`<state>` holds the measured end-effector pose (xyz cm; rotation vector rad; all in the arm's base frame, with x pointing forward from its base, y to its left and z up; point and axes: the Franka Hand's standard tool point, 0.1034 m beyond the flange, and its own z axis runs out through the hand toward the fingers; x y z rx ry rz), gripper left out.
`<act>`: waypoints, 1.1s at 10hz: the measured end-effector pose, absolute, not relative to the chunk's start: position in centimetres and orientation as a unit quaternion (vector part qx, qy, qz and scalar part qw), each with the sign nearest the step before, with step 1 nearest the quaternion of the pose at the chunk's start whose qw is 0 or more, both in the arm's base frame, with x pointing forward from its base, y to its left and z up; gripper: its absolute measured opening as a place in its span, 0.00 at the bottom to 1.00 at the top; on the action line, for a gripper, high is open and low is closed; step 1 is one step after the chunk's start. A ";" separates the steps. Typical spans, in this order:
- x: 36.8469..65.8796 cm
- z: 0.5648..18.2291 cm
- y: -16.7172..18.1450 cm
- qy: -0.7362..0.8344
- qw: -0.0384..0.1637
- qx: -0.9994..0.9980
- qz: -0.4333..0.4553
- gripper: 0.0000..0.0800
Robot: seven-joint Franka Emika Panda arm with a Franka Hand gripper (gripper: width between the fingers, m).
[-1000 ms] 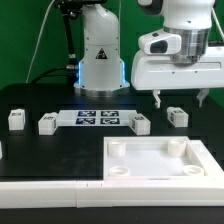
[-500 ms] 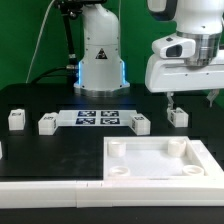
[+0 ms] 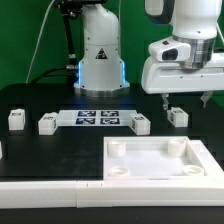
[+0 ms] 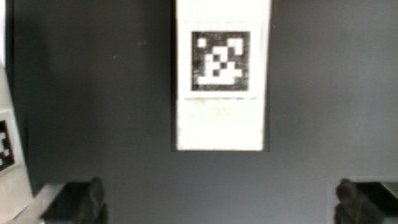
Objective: Assemble one leg
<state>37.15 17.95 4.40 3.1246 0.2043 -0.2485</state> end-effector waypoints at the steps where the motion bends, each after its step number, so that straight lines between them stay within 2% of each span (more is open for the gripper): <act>1: 37.3 4.4 18.0 0.065 -0.001 0.995 -0.077 0.81; 2: 37.3 4.4 18.0 0.065 -0.001 0.995 -0.078 0.81; 4: 36.7 4.5 17.4 0.082 0.015 0.982 -0.168 0.81; 5: 37.1 4.3 17.5 0.110 0.006 0.977 -0.184 0.81; 11: 35.2 4.0 17.4 0.118 0.042 0.891 -0.436 0.81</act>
Offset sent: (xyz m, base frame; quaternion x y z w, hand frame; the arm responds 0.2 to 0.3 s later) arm 0.0000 0.0000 0.0000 0.0000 -0.2667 0.0000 0.9638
